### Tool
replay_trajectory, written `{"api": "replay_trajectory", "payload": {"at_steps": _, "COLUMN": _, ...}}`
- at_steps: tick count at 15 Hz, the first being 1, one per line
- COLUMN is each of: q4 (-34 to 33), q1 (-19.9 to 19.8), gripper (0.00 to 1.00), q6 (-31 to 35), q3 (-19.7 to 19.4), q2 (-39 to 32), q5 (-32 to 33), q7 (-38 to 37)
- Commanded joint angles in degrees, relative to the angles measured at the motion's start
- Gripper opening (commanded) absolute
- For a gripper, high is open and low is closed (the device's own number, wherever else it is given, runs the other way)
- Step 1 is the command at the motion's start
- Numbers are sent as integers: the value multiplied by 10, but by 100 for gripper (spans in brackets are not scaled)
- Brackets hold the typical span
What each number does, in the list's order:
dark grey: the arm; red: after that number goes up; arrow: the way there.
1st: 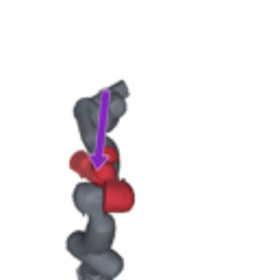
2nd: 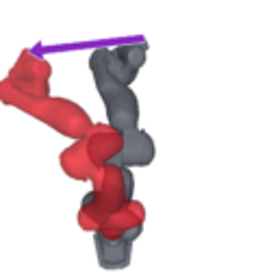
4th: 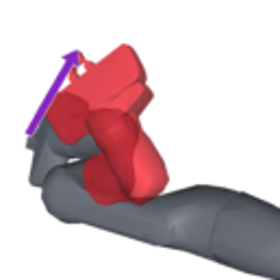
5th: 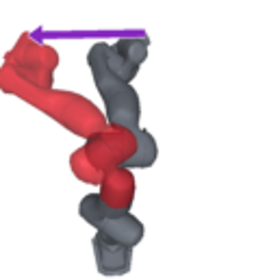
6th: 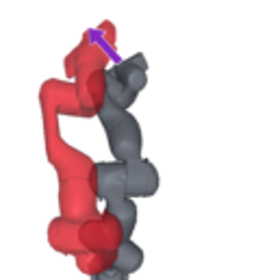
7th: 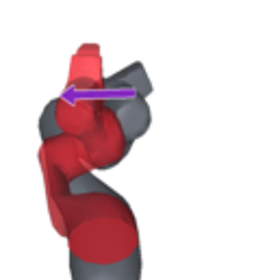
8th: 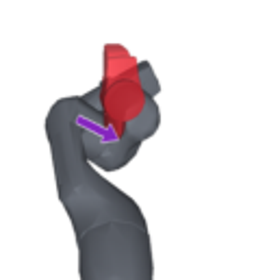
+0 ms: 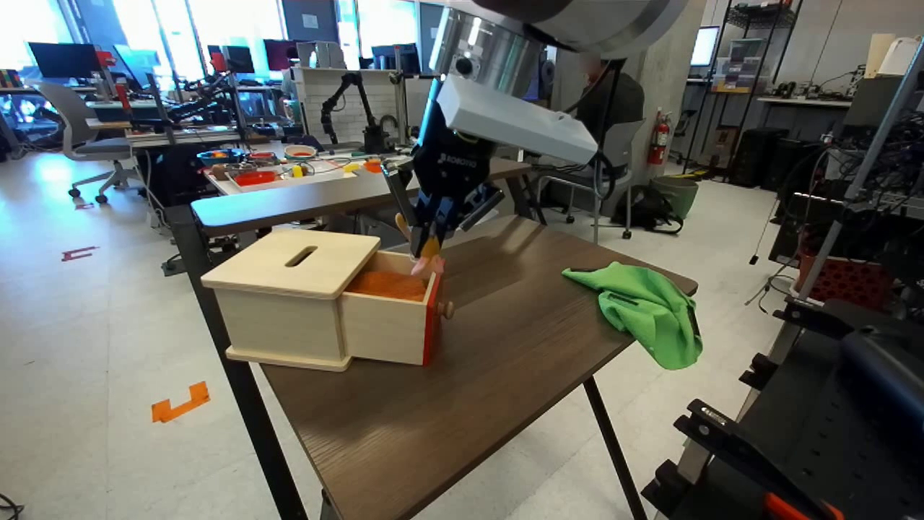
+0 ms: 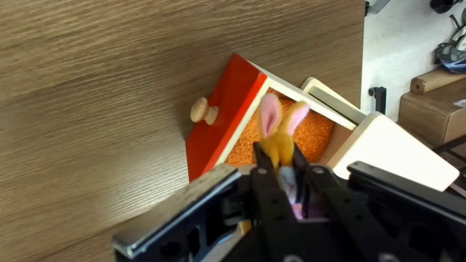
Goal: Pick up the toy from the table and put it in the drawer.
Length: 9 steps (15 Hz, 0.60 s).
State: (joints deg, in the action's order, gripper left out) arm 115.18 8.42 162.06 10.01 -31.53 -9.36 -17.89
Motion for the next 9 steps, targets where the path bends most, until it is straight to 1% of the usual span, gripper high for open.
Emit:
{"api": "replay_trajectory", "payload": {"at_steps": 1, "q4": -48, "q1": -3, "gripper": 4, "q6": 7, "q3": 7, "q2": -43, "q5": -21, "q7": 29}}
{"api": "replay_trajectory", "payload": {"at_steps": 8, "q4": -120, "q1": 1, "gripper": 4, "q6": -10, "q3": 11, "q2": -114, "q5": -17, "q7": 39}}
{"api": "replay_trajectory", "payload": {"at_steps": 9, "q4": -126, "q1": 2, "gripper": 14, "q6": -16, "q3": 11, "q2": -118, "q5": -17, "q7": 38}}
